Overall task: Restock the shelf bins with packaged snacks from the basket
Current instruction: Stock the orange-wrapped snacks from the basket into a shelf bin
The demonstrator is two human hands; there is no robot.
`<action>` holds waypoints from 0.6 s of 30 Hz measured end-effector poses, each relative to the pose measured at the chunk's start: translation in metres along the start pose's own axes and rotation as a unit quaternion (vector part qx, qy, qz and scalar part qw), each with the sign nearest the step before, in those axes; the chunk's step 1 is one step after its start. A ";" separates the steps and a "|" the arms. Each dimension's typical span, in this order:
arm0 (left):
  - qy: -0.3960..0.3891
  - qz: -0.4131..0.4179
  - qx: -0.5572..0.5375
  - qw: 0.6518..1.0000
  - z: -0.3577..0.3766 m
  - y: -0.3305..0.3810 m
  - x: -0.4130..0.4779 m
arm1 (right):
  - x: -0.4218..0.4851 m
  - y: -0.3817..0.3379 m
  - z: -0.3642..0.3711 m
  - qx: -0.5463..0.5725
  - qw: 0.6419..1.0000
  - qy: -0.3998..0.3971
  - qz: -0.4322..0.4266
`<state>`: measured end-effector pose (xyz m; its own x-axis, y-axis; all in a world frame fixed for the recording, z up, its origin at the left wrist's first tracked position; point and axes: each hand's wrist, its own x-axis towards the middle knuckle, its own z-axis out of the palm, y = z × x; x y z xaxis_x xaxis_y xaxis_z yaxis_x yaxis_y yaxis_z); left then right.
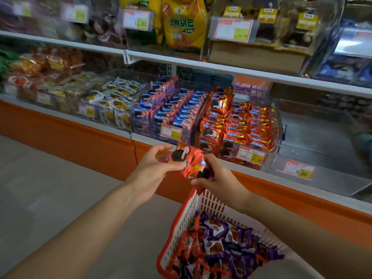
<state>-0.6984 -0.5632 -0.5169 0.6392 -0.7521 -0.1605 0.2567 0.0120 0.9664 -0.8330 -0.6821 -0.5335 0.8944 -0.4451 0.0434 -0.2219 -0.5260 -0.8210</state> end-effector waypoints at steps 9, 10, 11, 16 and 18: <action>-0.009 0.074 0.161 0.984 -0.022 -0.001 0.048 | 0.036 0.006 -0.045 -0.023 0.980 -0.037 0.196; -0.010 0.092 0.170 0.981 -0.022 0.000 0.053 | 0.042 0.008 -0.051 -0.025 0.980 -0.014 0.196; -0.008 0.108 0.178 0.978 -0.022 0.002 0.059 | 0.046 0.011 -0.056 -0.025 0.981 0.014 0.190; 0.008 0.167 0.213 0.963 -0.017 0.008 0.093 | 0.068 0.022 -0.075 -0.048 0.978 0.162 0.121; 0.011 0.199 0.225 0.954 -0.014 0.011 0.109 | 0.082 0.029 -0.084 -0.055 0.969 0.215 0.106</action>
<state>-0.6162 -0.6359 -0.5265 0.6375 -0.7331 0.2370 -0.3428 0.0056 0.9394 -0.7983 -0.7948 -0.5057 0.5855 -0.7998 0.1324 -0.4445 -0.4533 -0.7726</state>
